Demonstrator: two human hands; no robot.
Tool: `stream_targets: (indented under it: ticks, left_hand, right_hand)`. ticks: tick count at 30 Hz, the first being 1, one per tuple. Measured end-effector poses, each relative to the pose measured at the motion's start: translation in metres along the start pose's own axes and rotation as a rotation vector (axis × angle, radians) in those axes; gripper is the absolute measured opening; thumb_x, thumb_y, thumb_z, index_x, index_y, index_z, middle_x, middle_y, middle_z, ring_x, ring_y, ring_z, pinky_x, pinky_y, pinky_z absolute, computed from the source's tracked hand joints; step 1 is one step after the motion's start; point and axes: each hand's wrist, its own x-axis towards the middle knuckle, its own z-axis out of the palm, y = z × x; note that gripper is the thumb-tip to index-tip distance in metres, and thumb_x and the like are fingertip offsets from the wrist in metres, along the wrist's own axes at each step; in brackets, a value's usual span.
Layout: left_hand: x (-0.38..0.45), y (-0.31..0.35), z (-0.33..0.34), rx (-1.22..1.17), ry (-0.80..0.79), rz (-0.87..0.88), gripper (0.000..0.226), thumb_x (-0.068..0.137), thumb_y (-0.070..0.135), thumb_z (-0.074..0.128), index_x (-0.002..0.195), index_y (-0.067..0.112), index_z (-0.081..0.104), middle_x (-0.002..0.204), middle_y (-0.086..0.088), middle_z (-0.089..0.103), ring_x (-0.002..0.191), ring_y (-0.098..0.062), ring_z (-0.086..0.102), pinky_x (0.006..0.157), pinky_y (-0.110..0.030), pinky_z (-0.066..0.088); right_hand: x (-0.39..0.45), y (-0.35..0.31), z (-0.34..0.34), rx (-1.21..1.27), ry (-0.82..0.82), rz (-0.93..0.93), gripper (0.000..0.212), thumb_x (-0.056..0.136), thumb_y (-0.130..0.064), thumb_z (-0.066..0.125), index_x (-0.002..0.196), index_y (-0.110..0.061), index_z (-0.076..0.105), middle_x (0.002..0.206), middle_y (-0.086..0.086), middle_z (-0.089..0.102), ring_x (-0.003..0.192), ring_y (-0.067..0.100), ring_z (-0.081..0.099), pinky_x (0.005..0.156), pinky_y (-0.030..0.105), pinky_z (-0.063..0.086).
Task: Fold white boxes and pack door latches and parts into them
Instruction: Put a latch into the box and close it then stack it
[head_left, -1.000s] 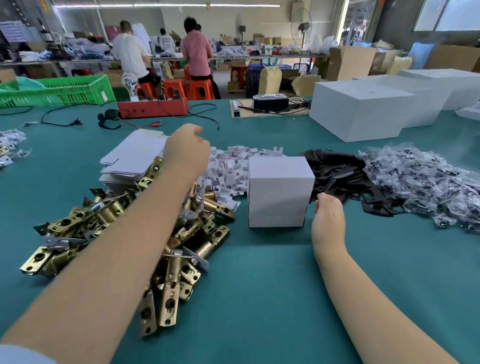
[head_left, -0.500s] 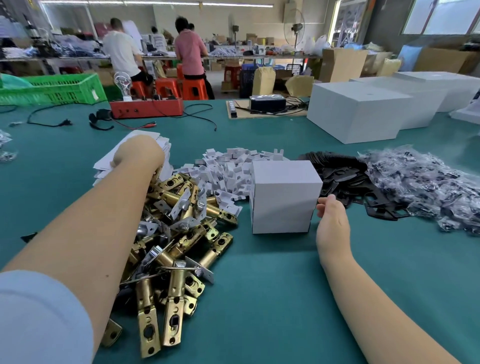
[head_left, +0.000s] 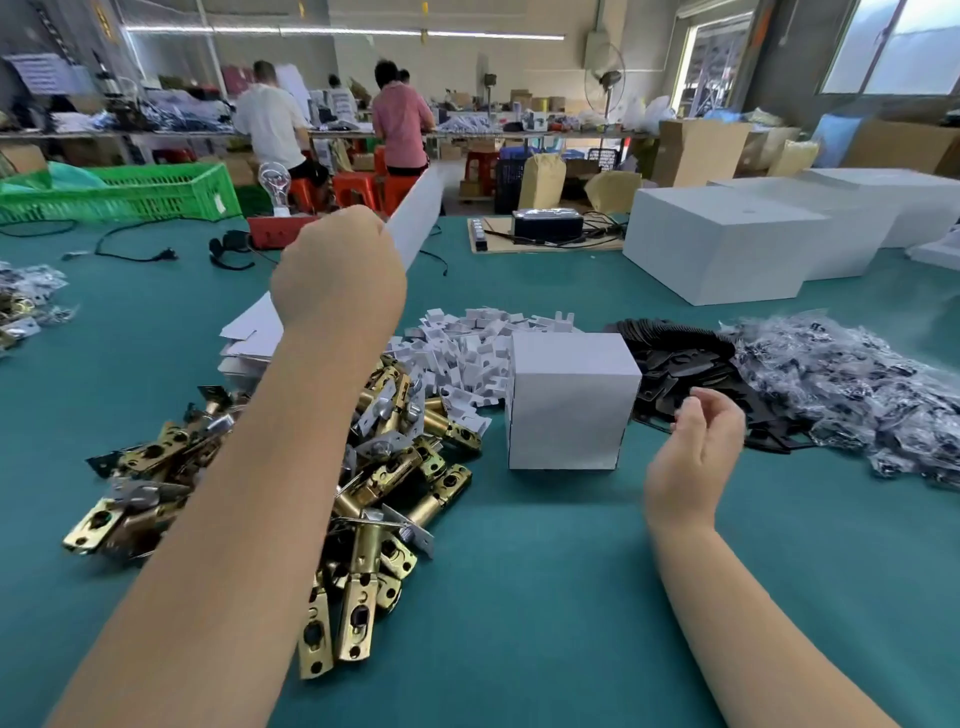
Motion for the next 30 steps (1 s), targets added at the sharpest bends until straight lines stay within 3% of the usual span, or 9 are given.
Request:
stream_targets:
  ticks: [4, 6, 9, 11, 16, 19, 23, 27, 30]
  left_hand:
    - [-0.06, 0.01, -0.024, -0.455, 0.013, 0.014, 0.028, 0.098, 0.019, 0.047, 0.074, 0.021, 0.059, 0.064, 0.005, 0.055, 0.061, -0.006, 0.049, 0.056, -0.026, 0.033]
    - [-0.084, 0.016, -0.019, -0.717, -0.079, -0.06, 0.024, 0.097, 0.021, 0.051, 0.079, 0.029, 0.064, 0.07, 0.011, 0.061, 0.064, 0.003, 0.052, 0.061, -0.017, 0.041]
    - [-0.11, 0.025, 0.004, -1.088, -0.294, -0.264, 0.032, 0.096, 0.019, 0.056, 0.075, 0.037, 0.073, 0.08, 0.004, 0.07, 0.076, -0.011, 0.058, 0.076, -0.037, 0.052]
    - [-0.126, 0.03, 0.02, -1.255, -0.414, -0.339, 0.038, 0.096, 0.012, 0.057, 0.076, 0.039, 0.076, 0.083, 0.012, 0.073, 0.081, -0.01, 0.063, 0.076, -0.031, 0.054]
    - [-0.165, 0.017, 0.053, -1.117, -0.633, -0.056, 0.052, 0.087, 0.012, 0.068, 0.118, 0.052, 0.053, 0.108, 0.026, 0.068, 0.098, 0.005, 0.064, 0.074, -0.011, 0.051]
    - [-0.176, 0.008, 0.057, -0.959, -0.663, -0.001, 0.066, 0.08, 0.025, 0.075, 0.122, 0.063, 0.041, 0.11, 0.031, 0.063, 0.099, 0.009, 0.059, 0.073, -0.005, 0.047]
    - [-0.174, 0.0, 0.06, -0.855, -0.668, -0.043, 0.058, 0.081, 0.028, 0.071, 0.124, 0.054, 0.042, 0.099, 0.021, 0.068, 0.08, 0.002, 0.065, 0.068, -0.02, 0.054]
    - [-0.175, 0.002, 0.059, -0.886, -0.719, -0.049, 0.057, 0.076, 0.029, 0.061, 0.127, 0.048, 0.043, 0.099, 0.021, 0.068, 0.07, -0.004, 0.063, 0.069, -0.037, 0.061]
    - [-0.174, 0.004, 0.057, -0.956, -0.712, -0.055, 0.054, 0.074, 0.027, 0.06, 0.116, 0.057, 0.043, 0.102, 0.023, 0.067, 0.076, -0.009, 0.065, 0.067, -0.036, 0.061]
  right_hand:
    - [-0.006, -0.025, -0.007, 0.146, -0.065, -0.082, 0.014, 0.085, -0.035, 0.044, 0.098, -0.031, 0.048, 0.093, -0.01, 0.05, 0.083, 0.011, 0.05, 0.074, 0.015, 0.041]
    - [-0.018, -0.029, -0.009, 0.143, -0.223, -0.038, 0.02, 0.08, -0.042, 0.047, 0.098, -0.034, 0.051, 0.083, -0.017, 0.058, 0.074, 0.007, 0.055, 0.07, 0.016, 0.045]
    - [-0.036, -0.027, -0.011, 0.156, -0.536, 0.094, 0.022, 0.085, -0.04, 0.048, 0.105, -0.034, 0.057, 0.082, -0.016, 0.066, 0.071, 0.01, 0.062, 0.07, 0.019, 0.05]
    - [-0.044, -0.025, -0.015, 0.19, -0.609, 0.177, 0.022, 0.093, -0.038, 0.046, 0.103, -0.03, 0.064, 0.091, -0.016, 0.07, 0.082, 0.009, 0.065, 0.071, 0.018, 0.051]
    - [-0.045, -0.022, -0.022, 0.043, -0.57, 0.265, 0.022, 0.102, -0.024, 0.042, 0.1, -0.03, 0.064, 0.101, -0.007, 0.069, 0.096, 0.017, 0.063, 0.082, 0.034, 0.053]
    - [-0.046, -0.025, -0.026, 0.036, -0.674, 0.2, 0.031, 0.093, -0.012, 0.059, 0.106, -0.04, 0.056, 0.105, -0.019, 0.066, 0.099, 0.0, 0.063, 0.076, 0.015, 0.05]
    - [-0.05, -0.027, -0.03, -0.098, -0.88, 0.099, 0.056, 0.077, -0.014, 0.067, 0.115, -0.049, 0.044, 0.117, -0.02, 0.058, 0.104, -0.009, 0.056, 0.081, 0.01, 0.045]
    - [-0.047, -0.027, -0.03, -0.185, -0.827, 0.045, 0.059, 0.086, -0.008, 0.061, 0.123, -0.048, 0.039, 0.106, -0.032, 0.059, 0.098, -0.008, 0.056, 0.074, 0.007, 0.044]
    - [-0.048, -0.025, -0.031, -0.303, -0.827, -0.03, 0.085, 0.089, -0.006, 0.054, 0.132, -0.065, 0.009, 0.103, -0.033, 0.057, 0.093, -0.003, 0.057, 0.067, 0.008, 0.043]
